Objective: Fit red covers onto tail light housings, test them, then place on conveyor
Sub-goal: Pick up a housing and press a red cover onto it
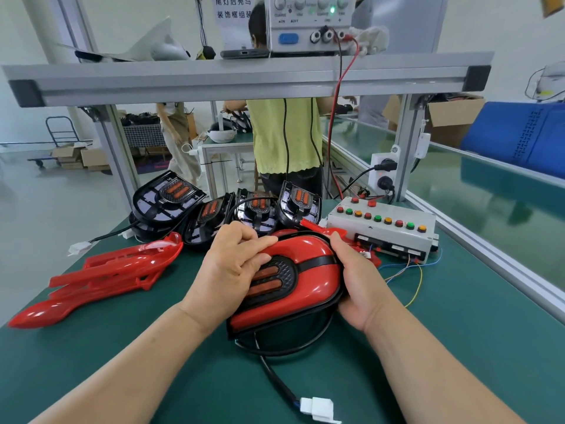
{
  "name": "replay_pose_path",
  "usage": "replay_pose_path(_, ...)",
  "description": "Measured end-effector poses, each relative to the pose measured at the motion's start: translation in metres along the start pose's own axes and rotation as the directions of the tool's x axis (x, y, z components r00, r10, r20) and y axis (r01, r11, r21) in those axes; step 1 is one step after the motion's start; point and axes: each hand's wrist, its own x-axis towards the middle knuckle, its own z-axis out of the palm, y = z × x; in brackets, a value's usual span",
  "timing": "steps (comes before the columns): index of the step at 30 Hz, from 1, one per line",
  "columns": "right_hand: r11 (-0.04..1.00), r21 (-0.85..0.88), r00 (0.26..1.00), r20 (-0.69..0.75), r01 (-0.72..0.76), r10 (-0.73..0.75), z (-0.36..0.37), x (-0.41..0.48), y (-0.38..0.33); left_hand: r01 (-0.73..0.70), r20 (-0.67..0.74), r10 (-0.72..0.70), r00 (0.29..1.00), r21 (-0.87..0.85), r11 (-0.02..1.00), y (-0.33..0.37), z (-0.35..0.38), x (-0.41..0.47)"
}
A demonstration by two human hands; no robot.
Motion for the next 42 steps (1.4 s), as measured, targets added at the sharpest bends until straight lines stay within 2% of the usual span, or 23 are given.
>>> replay_pose_path(3,0.994,-0.097,0.999,0.027,0.050,-0.048,-0.001,0.000,0.000,-0.015,0.016,0.015,1.000,-0.019,1.000,-0.001,-0.001,-0.001)
replay_pose_path(6,0.990,-0.117,0.997,0.031,0.075,-0.072,-0.001,0.000,0.000,0.009,0.035,-0.007,0.999,-0.057,0.998,-0.001,-0.001,-0.001)
replay_pose_path(10,0.984,-0.152,0.993,0.086,0.095,-0.083,-0.001,-0.003,0.001,0.095,0.064,-0.089,0.994,-0.106,0.990,-0.005,0.002,0.001)
replay_pose_path(14,0.986,-0.144,0.995,0.062,0.086,-0.078,0.000,-0.002,0.003,0.228,0.093,-0.212,0.973,-0.225,0.947,-0.006,0.003,0.001)
replay_pose_path(17,0.993,-0.093,0.997,0.043,0.071,-0.067,-0.002,-0.002,0.000,0.453,0.107,-0.444,0.890,-0.328,0.829,-0.014,-0.007,0.007)
replay_pose_path(19,0.995,-0.079,0.998,0.037,0.058,-0.055,-0.005,-0.001,-0.001,0.630,0.248,-0.584,0.773,-0.410,0.660,-0.023,-0.017,0.007)
replay_pose_path(21,0.996,-0.077,0.998,0.031,0.050,-0.048,-0.005,-0.002,-0.001,0.731,0.480,-0.551,0.682,-0.443,0.519,-0.031,-0.024,0.002)
replay_pose_path(23,0.996,-0.076,0.999,0.028,0.048,-0.046,-0.004,-0.002,-0.001,0.770,0.630,-0.449,0.633,-0.458,0.444,-0.034,-0.022,-0.003)
replay_pose_path(24,0.996,-0.075,0.999,0.032,0.046,-0.044,-0.004,-0.002,-0.001,0.779,0.662,-0.414,0.625,-0.496,0.385,-0.033,-0.020,-0.003)
replay_pose_path(27,0.997,-0.070,0.998,0.042,0.040,-0.038,-0.006,-0.002,-0.002,0.781,0.709,-0.357,0.608,-0.615,0.109,-0.025,-0.016,-0.001)
replay_pose_path(28,0.997,-0.073,0.998,0.046,0.039,-0.036,-0.007,-0.002,-0.002,0.776,0.710,-0.363,0.603,-0.628,0.061,-0.024,-0.015,0.000)
replay_pose_path(37,0.996,-0.084,0.998,0.054,0.043,-0.038,-0.009,-0.003,-0.001,0.721,0.619,-0.498,0.607,-0.693,0.018,-0.016,-0.008,-0.001)
replay_pose_path(42,0.992,-0.111,0.997,0.042,0.062,-0.057,-0.007,-0.003,-0.001,0.740,0.685,-0.474,0.553,-0.665,-0.099,-0.013,-0.005,-0.002)
